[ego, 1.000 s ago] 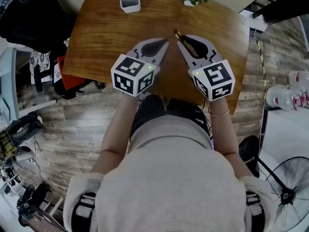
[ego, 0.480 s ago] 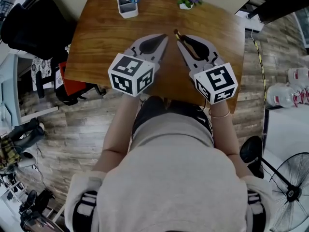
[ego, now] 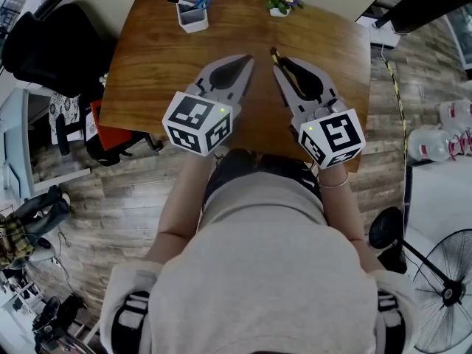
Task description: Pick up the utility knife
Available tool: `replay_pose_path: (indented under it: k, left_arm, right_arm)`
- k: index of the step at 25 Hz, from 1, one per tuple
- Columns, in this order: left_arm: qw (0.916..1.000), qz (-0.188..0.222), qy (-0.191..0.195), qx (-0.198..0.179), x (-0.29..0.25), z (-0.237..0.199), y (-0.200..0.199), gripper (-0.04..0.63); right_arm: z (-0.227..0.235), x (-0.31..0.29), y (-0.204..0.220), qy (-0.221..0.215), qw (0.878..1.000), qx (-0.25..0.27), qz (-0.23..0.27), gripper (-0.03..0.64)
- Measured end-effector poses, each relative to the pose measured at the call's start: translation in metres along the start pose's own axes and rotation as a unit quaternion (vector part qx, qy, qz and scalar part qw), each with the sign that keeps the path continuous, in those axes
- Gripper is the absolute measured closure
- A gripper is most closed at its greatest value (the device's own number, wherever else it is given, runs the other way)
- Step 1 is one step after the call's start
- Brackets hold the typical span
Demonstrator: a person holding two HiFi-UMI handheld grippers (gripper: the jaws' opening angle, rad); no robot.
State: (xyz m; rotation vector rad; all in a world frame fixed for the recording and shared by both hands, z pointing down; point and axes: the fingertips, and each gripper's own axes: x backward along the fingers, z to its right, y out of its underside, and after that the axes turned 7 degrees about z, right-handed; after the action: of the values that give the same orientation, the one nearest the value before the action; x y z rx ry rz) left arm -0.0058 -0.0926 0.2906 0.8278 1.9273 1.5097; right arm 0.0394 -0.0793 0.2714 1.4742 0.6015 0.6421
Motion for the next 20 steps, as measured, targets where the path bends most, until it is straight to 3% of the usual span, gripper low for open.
replay_pose_path:
  k: [20]
  left_arm:
    - [0.9991,-0.033,0.026,0.012,-0.004,0.024,0.021,0.581]
  right_arm:
    - [0.000,0.020,0.017,0.004,0.999,-0.040,-0.011,0.543]
